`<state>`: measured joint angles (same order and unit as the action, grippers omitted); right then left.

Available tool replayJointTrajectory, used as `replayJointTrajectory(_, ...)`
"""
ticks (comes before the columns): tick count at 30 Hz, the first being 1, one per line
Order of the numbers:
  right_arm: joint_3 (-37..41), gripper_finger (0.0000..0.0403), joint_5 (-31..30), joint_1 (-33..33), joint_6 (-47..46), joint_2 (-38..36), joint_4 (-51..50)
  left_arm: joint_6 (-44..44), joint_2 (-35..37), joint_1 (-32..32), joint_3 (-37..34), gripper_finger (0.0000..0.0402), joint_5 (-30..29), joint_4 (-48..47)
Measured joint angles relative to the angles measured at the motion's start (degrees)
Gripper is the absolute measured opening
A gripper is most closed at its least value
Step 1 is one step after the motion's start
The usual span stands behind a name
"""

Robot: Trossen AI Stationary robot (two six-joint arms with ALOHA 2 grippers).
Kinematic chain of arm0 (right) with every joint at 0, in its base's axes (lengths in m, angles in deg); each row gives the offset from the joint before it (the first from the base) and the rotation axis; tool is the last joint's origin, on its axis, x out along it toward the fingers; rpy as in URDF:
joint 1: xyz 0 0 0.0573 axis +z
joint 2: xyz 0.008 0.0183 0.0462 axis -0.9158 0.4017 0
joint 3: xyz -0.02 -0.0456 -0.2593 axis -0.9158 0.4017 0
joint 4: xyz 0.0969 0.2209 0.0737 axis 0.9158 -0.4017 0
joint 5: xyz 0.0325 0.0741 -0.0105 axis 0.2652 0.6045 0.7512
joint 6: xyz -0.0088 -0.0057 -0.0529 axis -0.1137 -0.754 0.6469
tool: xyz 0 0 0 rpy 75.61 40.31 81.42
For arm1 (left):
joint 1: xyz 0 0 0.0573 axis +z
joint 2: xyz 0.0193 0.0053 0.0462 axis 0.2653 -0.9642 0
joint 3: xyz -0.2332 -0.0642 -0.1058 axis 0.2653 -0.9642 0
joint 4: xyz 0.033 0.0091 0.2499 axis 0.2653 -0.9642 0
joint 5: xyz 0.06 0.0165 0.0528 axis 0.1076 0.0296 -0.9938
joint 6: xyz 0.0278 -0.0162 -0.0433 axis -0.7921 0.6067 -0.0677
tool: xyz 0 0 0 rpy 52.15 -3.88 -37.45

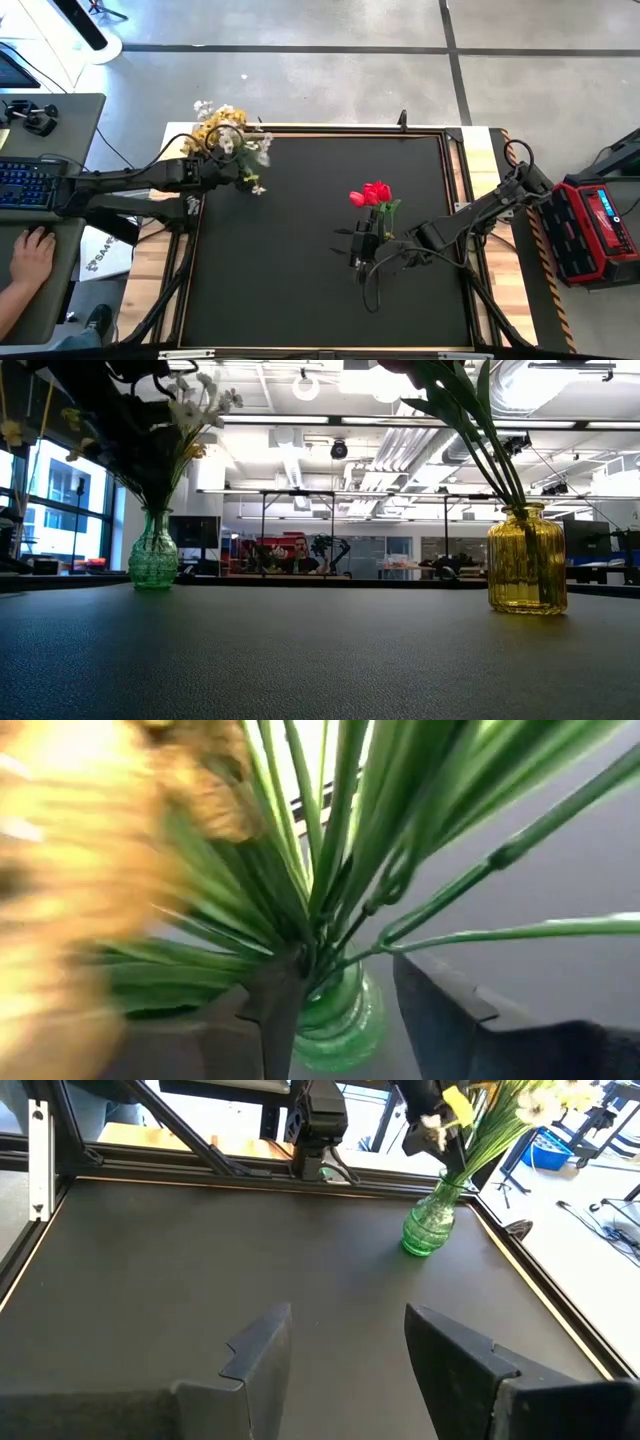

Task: Sort flowers into vase by color
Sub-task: Put the white clustered flowers into the green flower vase

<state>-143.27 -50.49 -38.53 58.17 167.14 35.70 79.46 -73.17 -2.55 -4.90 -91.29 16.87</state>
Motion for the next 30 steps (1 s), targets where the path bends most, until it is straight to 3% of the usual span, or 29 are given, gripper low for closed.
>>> replayJointTrajectory(13,0.00,0.0181,0.02,0.00,-0.13,-0.01,0.01,-3.54,5.77,-0.10,5.64,0.0154,5.43,-1.57)
replayJointTrajectory(22,0.00,0.0181,0.01,0.00,0.00,-0.01,0.01,-1.02,7.41,-0.11,5.73,0.0152,0.43,-0.67)
replayJointTrajectory(26,0.00,0.0181,0.02,0.00,0.02,-0.01,0.01,-0.99,6.51,-0.11,5.14,0.0124,0.36,0.41)
replayJointTrajectory(30,0.00,0.0181,0.02,0.00,0.02,-0.01,0.01,0.40,5.63,-0.11,2.65,0.0059,0.32,0.98)
